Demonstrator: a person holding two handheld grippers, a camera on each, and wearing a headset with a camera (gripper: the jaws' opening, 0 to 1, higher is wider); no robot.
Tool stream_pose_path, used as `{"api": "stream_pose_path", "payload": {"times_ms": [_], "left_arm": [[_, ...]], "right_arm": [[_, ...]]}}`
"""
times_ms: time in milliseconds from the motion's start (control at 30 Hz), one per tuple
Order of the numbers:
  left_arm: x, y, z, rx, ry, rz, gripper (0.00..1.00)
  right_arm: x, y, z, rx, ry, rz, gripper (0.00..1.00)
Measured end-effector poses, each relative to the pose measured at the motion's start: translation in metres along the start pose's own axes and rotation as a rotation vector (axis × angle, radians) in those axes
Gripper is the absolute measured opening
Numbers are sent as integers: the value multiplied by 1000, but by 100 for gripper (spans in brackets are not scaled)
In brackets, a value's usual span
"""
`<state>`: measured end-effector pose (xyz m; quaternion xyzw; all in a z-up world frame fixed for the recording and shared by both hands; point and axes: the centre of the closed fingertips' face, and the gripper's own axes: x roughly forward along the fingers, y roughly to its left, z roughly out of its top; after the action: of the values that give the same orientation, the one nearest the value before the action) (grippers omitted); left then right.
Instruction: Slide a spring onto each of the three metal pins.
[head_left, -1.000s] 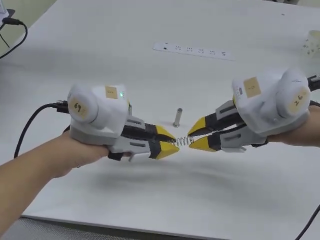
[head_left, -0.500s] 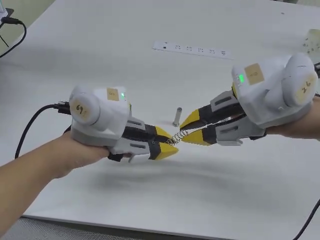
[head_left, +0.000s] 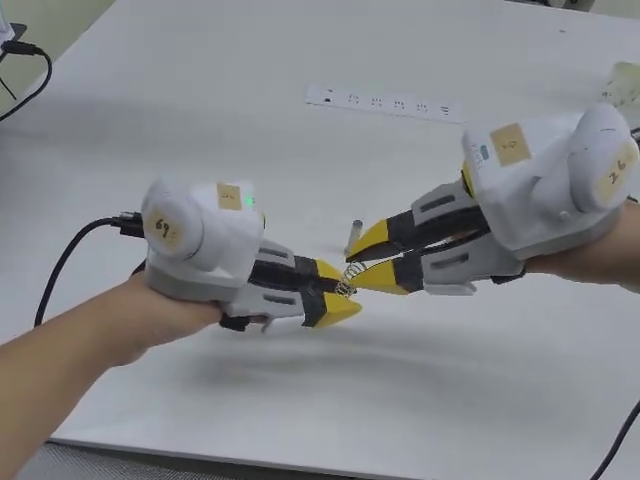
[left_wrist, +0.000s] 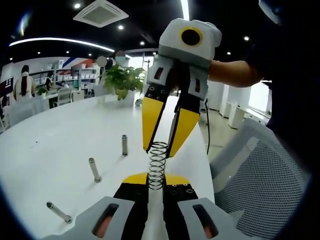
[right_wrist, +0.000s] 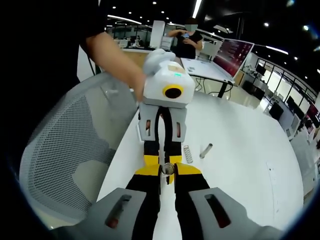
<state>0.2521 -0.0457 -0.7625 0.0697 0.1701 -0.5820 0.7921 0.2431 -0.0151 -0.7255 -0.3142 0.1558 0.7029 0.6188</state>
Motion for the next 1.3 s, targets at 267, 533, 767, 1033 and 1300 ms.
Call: {"api": "stream_pose_path", "payload": {"times_ms": [267, 533, 767, 1033, 1300], "left_arm": [[-3, -2, 0, -3, 0, -1, 2], [-2, -4, 3, 13, 1, -5, 2], [-4, -3, -2, 19, 14, -5, 2], [-6, -2, -3, 14, 18, 2, 2], [-4, -2, -1, 13, 18, 0, 3]], "right_arm": [[5, -1, 4, 28, -57, -18, 7], [9, 0, 13, 44, -110, -46, 7], [8, 3, 14, 33, -105, -51, 7], [8, 2, 15, 12, -86, -58, 7], [7, 2, 15, 1, -76, -57, 6]]}}
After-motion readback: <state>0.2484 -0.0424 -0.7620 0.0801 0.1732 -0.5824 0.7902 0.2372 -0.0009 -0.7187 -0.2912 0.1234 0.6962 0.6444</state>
